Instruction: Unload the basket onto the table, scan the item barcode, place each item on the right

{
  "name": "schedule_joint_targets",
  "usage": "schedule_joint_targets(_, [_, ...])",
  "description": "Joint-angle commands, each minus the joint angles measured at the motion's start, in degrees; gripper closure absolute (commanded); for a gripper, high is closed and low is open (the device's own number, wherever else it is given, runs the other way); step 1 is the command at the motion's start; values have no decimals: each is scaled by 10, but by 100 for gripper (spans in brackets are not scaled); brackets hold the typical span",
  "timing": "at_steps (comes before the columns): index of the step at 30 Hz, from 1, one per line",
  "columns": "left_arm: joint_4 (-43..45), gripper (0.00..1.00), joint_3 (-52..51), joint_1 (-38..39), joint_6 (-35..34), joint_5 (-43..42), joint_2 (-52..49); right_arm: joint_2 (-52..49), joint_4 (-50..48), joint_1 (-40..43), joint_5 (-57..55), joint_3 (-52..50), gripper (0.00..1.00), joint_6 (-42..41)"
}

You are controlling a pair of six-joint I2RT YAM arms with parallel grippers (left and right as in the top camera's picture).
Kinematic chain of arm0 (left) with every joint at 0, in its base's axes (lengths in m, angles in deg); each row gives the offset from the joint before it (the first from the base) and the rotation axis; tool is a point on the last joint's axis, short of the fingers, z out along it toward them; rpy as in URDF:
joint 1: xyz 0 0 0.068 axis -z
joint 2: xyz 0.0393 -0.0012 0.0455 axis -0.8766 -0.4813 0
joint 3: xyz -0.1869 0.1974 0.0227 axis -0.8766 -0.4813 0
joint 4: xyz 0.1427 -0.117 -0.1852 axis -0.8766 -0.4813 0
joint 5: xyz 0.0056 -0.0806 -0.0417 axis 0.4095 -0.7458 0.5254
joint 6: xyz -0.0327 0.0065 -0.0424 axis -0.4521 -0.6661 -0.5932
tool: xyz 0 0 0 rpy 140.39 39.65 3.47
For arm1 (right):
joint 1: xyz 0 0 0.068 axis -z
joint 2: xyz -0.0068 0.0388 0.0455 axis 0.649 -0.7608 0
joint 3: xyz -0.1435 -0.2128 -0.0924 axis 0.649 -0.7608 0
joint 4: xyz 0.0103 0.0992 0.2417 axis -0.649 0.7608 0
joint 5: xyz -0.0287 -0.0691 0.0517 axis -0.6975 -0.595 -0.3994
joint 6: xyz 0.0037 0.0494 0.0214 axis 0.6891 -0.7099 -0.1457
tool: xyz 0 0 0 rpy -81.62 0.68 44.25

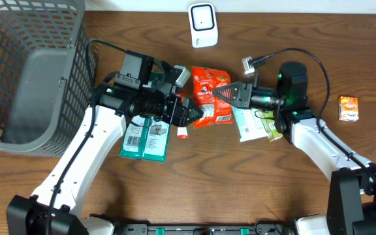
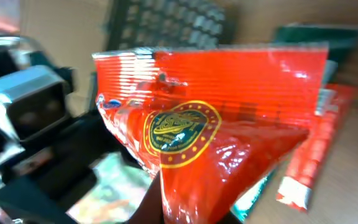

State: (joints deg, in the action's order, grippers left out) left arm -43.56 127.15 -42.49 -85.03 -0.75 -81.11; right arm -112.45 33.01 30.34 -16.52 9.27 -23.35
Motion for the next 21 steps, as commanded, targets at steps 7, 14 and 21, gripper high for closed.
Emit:
schedule_joint_targets(7, [27,27,5,-1,37,-98,-1,13,-59,-17,71,3,99,-93])
schedule_joint_targets(14, [63,35,5,0,35,-98,-1,13,-66,-30,71,3,99,-96])
schedule_joint_targets(21, [60,35,5,0,35,-98,-1,13,-168,-31,70,3,99,-161])
